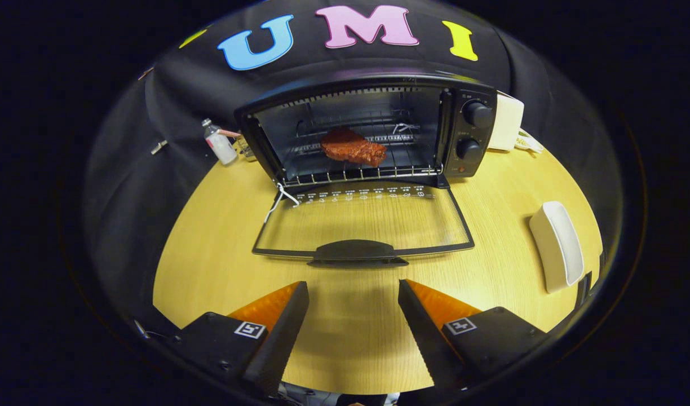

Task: Open the toaster oven, put the food inside, and close the toaster oven door.

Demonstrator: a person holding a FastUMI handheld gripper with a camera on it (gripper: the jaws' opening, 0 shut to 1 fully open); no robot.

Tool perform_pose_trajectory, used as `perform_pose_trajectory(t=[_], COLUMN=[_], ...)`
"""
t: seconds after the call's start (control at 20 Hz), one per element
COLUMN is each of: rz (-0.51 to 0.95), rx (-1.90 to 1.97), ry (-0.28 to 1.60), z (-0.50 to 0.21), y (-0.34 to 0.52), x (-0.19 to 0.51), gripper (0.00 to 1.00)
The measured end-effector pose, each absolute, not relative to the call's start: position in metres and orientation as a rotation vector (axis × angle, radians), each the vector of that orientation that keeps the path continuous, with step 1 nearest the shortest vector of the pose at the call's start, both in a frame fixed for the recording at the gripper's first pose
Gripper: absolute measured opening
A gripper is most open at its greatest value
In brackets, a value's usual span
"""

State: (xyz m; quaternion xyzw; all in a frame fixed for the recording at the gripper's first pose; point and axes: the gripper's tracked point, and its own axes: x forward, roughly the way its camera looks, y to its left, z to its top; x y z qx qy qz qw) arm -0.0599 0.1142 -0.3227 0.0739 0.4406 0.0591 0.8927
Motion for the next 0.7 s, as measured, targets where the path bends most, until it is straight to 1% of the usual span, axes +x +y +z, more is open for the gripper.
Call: perform_pose_trajectory(t=[0.4, 0.45, 0.6, 0.65, 0.7], rz=[0.064, 0.055, 0.034, 0.029, 0.03], rx=[0.085, 0.075, 0.042, 0.048, 0.054], ry=[0.986, 0.95, 0.971, 0.966, 0.973], z=[-0.361, -0.357, -0.363, -0.361, -0.361], y=[0.11, 0.107, 0.104, 0.104, 0.103], x=[-0.049, -0.047, -0.04, -0.039, -0.04], gripper=[0.99, 0.99, 0.98, 0.96, 0.96])
